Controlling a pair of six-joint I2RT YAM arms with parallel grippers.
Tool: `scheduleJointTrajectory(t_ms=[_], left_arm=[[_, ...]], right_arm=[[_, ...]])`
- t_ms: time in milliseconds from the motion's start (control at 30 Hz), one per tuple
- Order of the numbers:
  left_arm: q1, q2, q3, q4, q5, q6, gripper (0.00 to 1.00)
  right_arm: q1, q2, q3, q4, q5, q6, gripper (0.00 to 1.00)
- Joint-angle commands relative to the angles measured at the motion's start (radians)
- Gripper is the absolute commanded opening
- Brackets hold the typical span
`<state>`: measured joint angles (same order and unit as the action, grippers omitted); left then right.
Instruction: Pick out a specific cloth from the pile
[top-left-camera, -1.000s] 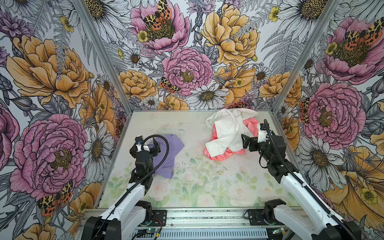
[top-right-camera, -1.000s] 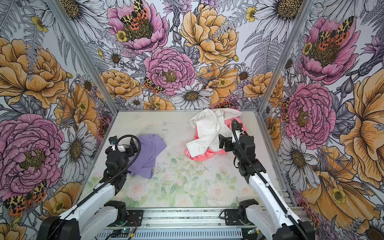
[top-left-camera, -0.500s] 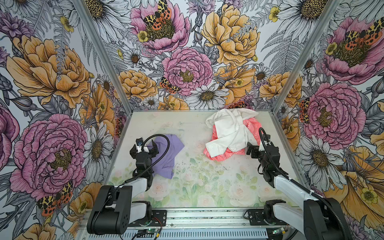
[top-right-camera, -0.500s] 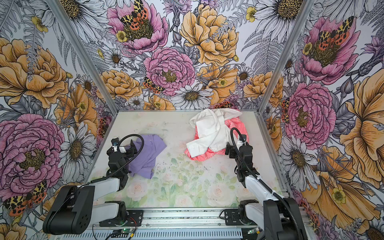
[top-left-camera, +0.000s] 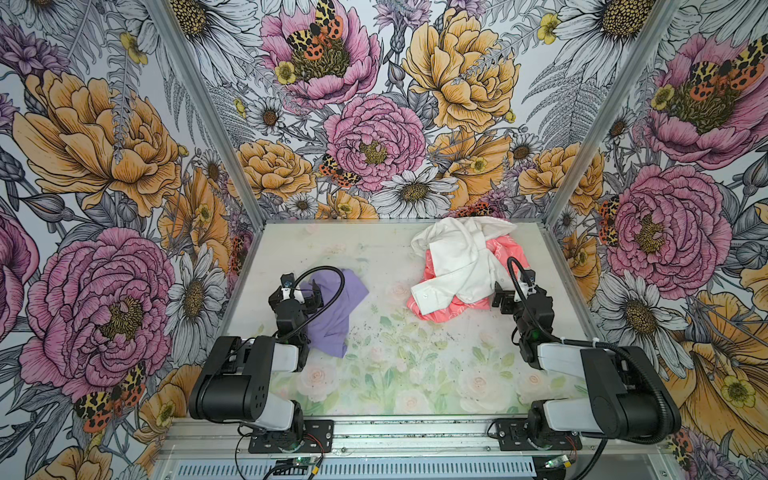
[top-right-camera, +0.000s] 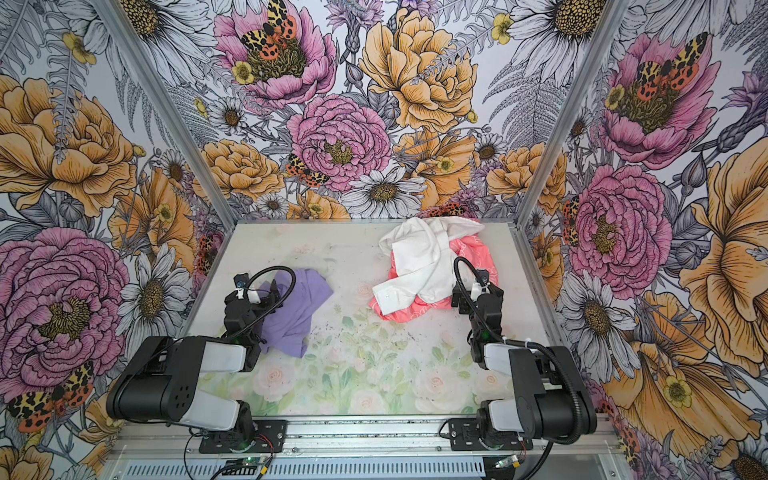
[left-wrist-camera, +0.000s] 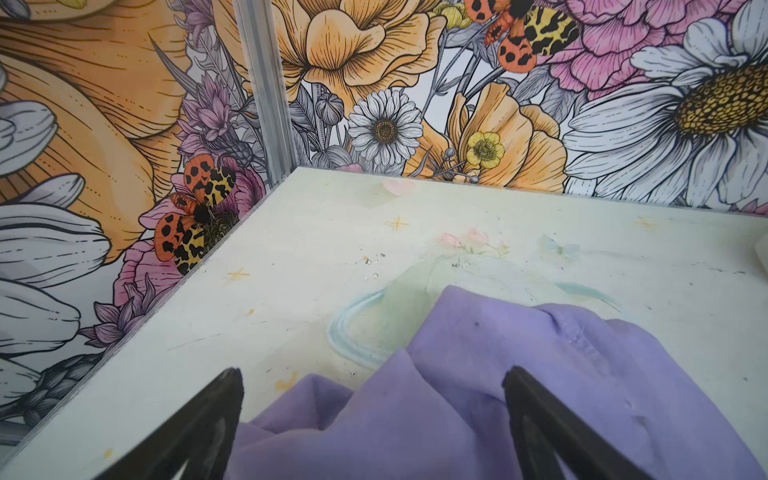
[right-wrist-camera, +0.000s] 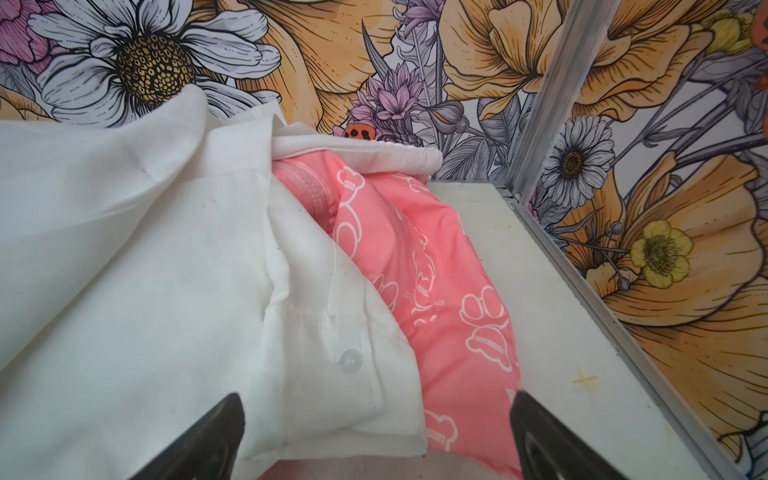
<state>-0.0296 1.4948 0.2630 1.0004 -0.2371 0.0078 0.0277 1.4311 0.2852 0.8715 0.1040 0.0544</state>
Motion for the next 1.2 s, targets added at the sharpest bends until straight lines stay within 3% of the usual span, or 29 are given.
scheduleJointTrajectory(t_ms=[0, 300, 500, 567, 1167], left_arm=[[0.006, 0.029, 0.044, 0.050, 0.061, 0.011, 0.99], [0.012, 0.060, 0.108, -0.042, 0.046, 0.000, 0.98], [0.013, 0.056, 0.108, -0.044, 0.036, -0.008, 0.99], [0.003, 0.059, 0.098, -0.021, -0.042, -0.014, 0.99], [0.006, 0.058, 0.098, -0.025, -0.032, -0.016, 0.99]], right_arm=[[-0.011, 0.108, 0.003, 0.211, -0.020, -0.023, 0.99], [-0.047, 0.109, 0.111, -0.001, -0.041, 0.017, 0.99], [-0.055, 0.107, 0.109, -0.003, -0.056, 0.021, 0.99], [-0.054, 0.107, 0.109, -0.003, -0.056, 0.021, 0.99], [-0.055, 0.107, 0.109, -0.003, -0.055, 0.019, 0.99]])
